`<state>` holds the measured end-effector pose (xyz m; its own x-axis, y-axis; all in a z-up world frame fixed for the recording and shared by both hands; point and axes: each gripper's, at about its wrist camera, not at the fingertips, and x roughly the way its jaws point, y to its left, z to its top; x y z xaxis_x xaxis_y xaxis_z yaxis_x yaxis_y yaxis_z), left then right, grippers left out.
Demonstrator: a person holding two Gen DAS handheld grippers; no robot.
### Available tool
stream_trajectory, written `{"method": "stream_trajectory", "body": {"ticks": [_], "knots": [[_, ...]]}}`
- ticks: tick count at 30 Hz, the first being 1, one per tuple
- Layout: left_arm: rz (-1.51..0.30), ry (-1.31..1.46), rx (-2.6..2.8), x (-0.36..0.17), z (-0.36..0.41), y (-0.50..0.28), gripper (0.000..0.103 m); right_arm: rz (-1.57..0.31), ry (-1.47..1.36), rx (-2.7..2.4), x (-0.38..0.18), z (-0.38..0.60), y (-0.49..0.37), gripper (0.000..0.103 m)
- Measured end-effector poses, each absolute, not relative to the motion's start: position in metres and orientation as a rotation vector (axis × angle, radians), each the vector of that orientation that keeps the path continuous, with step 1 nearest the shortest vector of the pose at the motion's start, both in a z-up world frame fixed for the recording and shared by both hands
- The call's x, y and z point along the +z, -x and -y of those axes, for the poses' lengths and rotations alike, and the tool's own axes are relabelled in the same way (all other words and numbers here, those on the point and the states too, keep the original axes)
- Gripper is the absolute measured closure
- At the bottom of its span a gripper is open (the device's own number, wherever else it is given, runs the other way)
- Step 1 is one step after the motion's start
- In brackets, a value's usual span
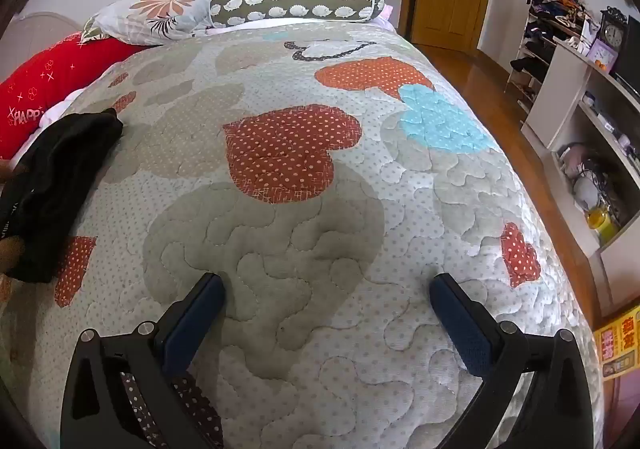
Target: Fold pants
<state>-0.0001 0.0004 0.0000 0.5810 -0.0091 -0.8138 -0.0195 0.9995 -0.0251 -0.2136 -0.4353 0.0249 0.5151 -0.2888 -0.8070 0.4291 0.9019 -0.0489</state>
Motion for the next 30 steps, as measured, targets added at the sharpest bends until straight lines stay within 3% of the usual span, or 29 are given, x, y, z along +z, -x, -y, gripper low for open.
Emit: {"method": "stream_trajectory", "body": {"ticks": [30], "knots": [[-0.952,0.021,0.012,0.0000,0.0000,0.0000,0.000,-0.936,-0.164,-0.434,0.0249,0.4354,0.2132,0.000]]}}
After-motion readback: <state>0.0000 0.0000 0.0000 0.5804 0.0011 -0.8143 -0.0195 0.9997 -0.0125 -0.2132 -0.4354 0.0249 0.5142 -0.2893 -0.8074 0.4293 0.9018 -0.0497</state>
